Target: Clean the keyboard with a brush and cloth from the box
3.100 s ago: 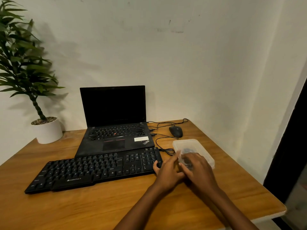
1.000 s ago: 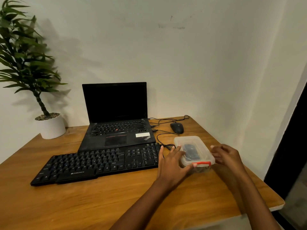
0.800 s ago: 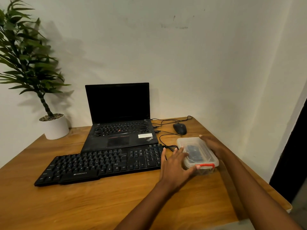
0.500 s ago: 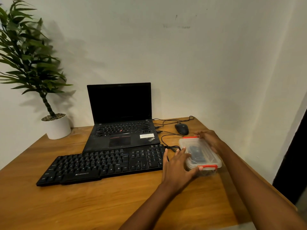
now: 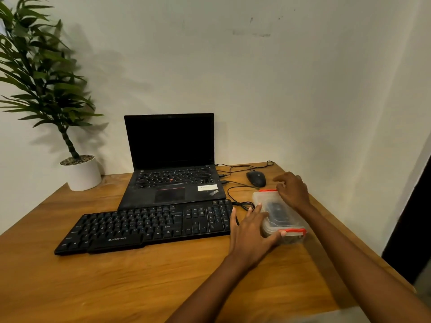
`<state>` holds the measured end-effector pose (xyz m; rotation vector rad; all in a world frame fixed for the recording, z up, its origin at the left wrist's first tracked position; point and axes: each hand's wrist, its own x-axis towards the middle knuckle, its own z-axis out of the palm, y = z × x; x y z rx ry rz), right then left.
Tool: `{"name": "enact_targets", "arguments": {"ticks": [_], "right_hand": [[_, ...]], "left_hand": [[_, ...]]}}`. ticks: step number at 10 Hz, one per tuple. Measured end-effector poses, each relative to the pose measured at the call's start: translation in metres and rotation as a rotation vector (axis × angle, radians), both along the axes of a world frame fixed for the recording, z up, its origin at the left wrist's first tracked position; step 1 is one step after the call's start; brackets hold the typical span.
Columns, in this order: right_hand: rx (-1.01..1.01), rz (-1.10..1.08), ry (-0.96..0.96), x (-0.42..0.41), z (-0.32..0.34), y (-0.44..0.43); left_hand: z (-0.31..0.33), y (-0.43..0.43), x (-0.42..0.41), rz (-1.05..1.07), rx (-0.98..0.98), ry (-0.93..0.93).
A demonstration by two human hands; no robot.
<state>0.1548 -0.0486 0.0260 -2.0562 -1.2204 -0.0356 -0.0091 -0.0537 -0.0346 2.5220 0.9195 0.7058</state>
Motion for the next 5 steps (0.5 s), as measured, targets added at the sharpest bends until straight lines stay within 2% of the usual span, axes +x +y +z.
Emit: {"name": "enact_targets", "arguments": {"ticks": [1,2,5], "right_hand": [[-0.040,-0.052,-0.042,-0.023,-0.003,-0.019],[-0.195,-0.021,-0.076,-0.033,-0.016,-0.035],[-0.185,-0.018,-0.108,-0.020,-0.018,-0.034]], "left_hand": [[0.004,-0.002,0.003,-0.028,-0.037,-0.004],[0.007,-0.003,0.013,-0.042,-0.039,-0.021],[0.019,0.011,0.027,-0.067,-0.068,0.126]]}}
